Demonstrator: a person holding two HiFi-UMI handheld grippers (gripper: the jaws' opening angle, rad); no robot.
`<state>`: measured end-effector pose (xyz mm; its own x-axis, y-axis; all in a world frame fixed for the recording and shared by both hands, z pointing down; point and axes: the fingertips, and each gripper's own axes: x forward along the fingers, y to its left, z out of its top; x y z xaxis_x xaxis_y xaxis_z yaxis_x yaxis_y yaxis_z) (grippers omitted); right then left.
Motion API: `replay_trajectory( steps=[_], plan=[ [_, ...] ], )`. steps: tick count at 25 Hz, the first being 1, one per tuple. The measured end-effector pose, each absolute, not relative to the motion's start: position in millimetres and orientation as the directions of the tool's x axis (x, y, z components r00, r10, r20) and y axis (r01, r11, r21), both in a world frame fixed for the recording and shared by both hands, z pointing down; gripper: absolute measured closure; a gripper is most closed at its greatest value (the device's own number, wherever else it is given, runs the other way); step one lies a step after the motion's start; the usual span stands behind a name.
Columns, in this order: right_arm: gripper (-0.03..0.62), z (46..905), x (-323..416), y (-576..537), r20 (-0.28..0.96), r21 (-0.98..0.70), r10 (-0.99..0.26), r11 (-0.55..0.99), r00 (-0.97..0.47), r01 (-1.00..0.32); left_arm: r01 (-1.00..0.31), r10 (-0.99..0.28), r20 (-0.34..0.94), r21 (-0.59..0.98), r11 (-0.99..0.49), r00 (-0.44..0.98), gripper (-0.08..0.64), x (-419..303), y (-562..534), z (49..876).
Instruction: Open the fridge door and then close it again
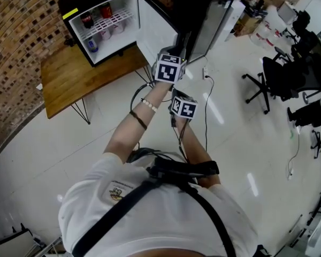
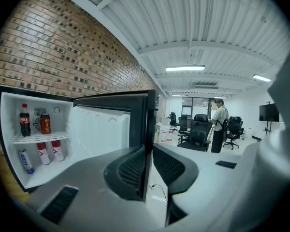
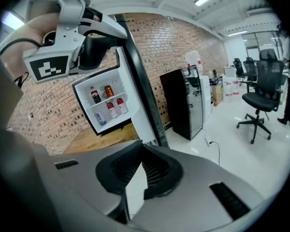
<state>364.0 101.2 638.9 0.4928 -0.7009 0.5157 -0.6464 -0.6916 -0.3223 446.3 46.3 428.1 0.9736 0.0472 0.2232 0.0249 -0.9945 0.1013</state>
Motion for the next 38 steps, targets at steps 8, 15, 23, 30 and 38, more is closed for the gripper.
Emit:
replay_trajectory(
  steps=[8,15,23,30,38],
  plan=[
    [0.577,636.7,364.4,91.0,0.517,-0.315,-0.71,-0.678,0.478,-0.664,0.043,0.059,0.218,0.076,-0.996,0.974,0.509,443.3,52.3,422.9],
    [0.577,621.8,342.8,36.8,0.48,-0.329,-0.768,-0.605,0.423,-0.725,-0.01,0.008,0.198,0.089,-0.996,0.98,0.558,384.1,3.1,425.6],
    [0.577,622.4,288.3,-55.1,0.465,-0.362,-0.837,-0.478,0.289,-0.8,-0.269,-0.23,0.255,0.132,-0.954,0.939,0.558,282.6,-120.9,452.9],
    [0.577,626.3,209.4,-140.0,0.465,-0.37,-0.875,-0.329,0.133,-0.869,-0.438,-0.402,0.252,0.109,-0.892,0.881,0.56,196.6,-211.3,445.0],
    [0.577,627.8,177.4,-178.1,0.46,-0.384,-0.884,-0.277,0.078,-0.881,-0.521,-0.477,0.272,0.113,-0.846,0.835,0.56,146.3,-256.8,452.8]
  ],
)
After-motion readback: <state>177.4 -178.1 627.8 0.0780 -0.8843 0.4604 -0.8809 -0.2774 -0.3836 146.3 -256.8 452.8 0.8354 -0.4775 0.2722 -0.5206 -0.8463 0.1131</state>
